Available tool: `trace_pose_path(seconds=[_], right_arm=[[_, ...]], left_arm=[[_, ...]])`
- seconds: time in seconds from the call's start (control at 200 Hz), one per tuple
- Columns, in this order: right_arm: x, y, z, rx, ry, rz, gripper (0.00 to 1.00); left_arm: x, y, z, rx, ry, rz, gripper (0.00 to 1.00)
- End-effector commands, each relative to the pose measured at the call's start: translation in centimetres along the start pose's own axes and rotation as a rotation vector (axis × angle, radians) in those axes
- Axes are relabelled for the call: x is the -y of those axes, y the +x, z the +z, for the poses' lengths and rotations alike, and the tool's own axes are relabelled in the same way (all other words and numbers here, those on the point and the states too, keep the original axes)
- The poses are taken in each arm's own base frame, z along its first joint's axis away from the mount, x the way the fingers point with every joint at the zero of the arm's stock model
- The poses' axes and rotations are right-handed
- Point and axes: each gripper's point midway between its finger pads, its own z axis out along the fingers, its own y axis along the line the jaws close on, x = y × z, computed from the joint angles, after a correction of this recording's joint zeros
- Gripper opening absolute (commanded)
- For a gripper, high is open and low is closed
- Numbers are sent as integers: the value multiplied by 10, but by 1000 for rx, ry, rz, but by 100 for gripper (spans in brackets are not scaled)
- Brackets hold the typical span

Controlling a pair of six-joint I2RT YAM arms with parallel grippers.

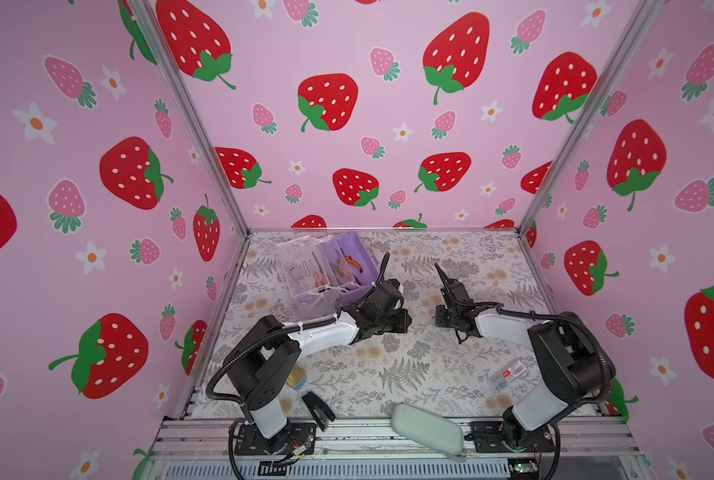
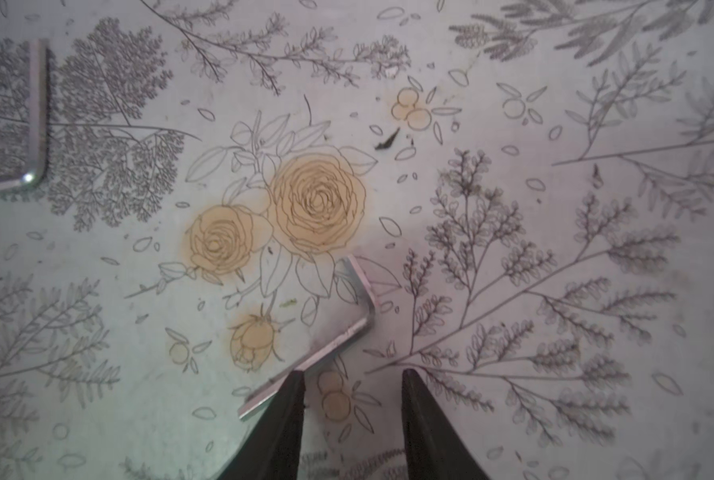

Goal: Pack the tool kit

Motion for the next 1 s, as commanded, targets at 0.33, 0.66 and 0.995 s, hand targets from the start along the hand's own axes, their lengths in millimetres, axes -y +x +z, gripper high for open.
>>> trace_pose_path(seconds=[0.33,0.66,0.995], right_arm=[[-29,-6,14,-28,-162,1,46],[-51,-15,31,-57,-237,-3,44],[-17,-13,9,-11,-71,-55,42]], left_arm=[[-4,-11,-8,24,10,-29,27],[-10,-8,-4,16,9,-47,27],[-11,-7,-3,19,14,-57,27]])
